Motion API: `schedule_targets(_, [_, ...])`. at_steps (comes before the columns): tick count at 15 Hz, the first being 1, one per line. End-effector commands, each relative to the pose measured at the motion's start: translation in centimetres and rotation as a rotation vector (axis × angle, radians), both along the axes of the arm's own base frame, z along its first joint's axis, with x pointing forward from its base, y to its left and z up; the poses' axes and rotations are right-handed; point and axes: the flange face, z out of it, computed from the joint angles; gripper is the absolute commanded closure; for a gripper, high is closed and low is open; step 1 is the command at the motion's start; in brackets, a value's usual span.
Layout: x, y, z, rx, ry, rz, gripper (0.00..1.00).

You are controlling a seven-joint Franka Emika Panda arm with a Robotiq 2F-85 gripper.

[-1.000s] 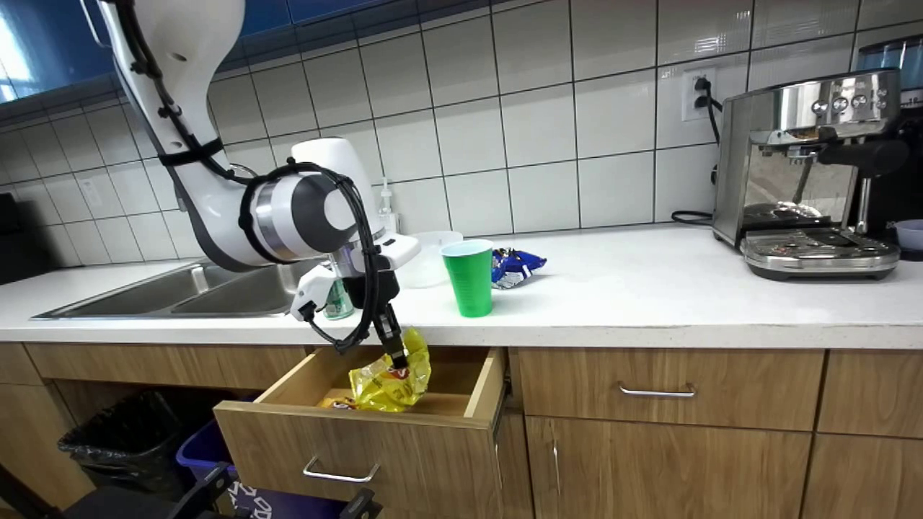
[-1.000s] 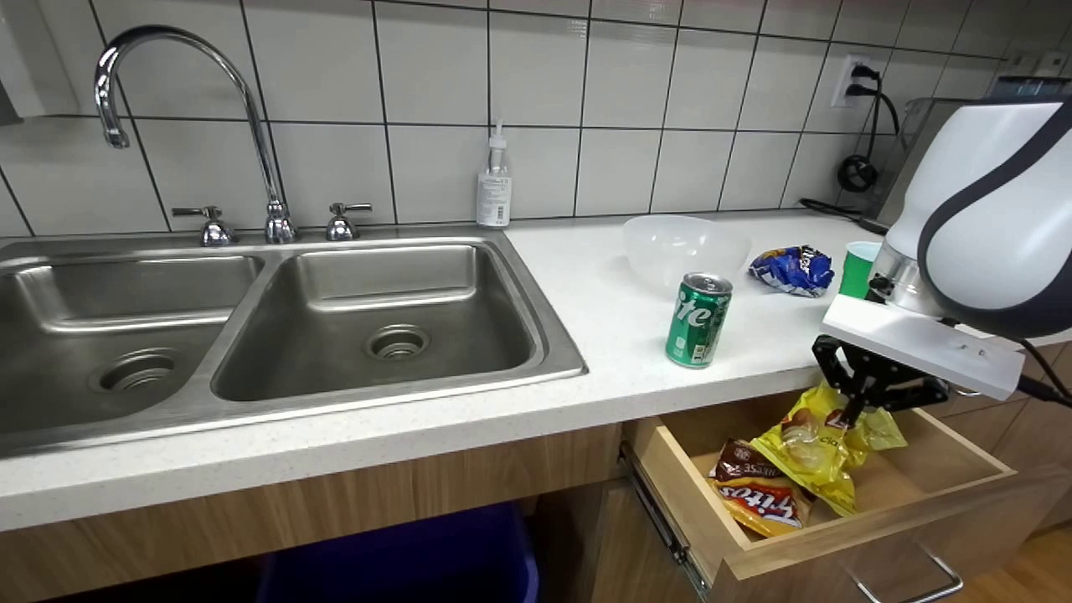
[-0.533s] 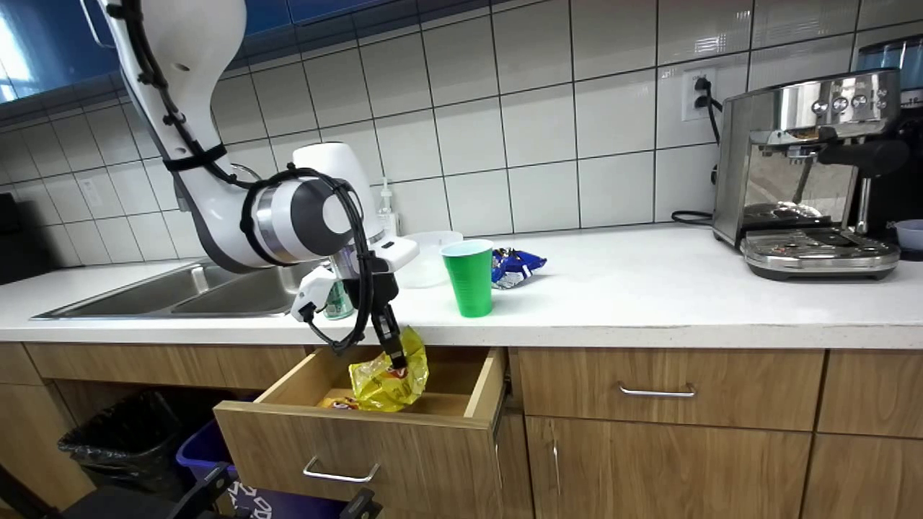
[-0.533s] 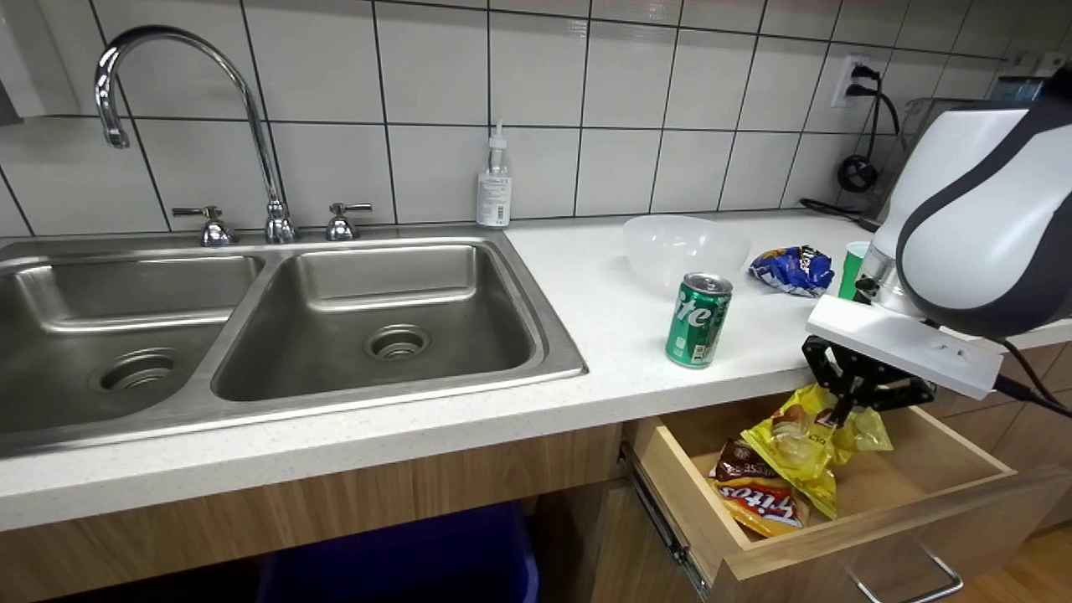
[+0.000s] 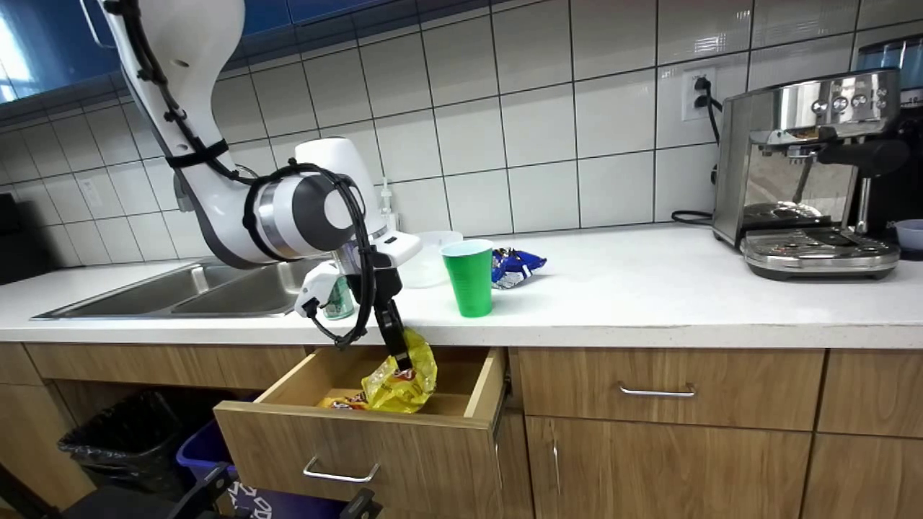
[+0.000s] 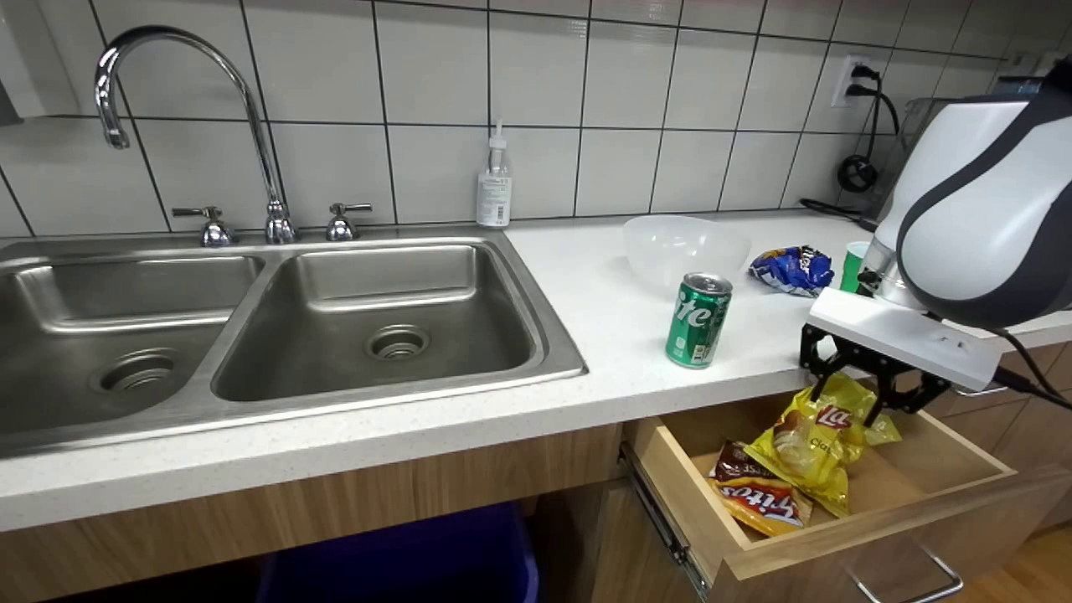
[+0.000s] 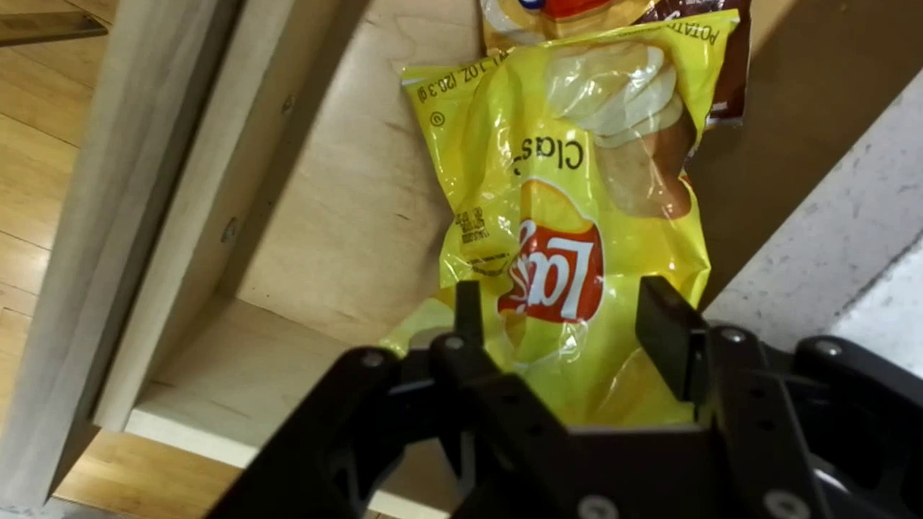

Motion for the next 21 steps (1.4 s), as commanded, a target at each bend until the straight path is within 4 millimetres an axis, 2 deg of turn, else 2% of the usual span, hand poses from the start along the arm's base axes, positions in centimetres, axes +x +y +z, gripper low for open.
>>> schedule_targets(1, [0.7,0.1,0.9,0.002,-0.008,-0.02,0.09])
schedule_targets(2, [0.7,-0.1,0.6,-0.001,-0.003,-0.025,0.02])
schedule_targets(3, [0.6,-0.3,0.5,-0.003,0.004,-0.028,0.0])
schedule_targets(21, [-0.4,-3.5,-2.4,-0.072,0.098,-0.086,0.0])
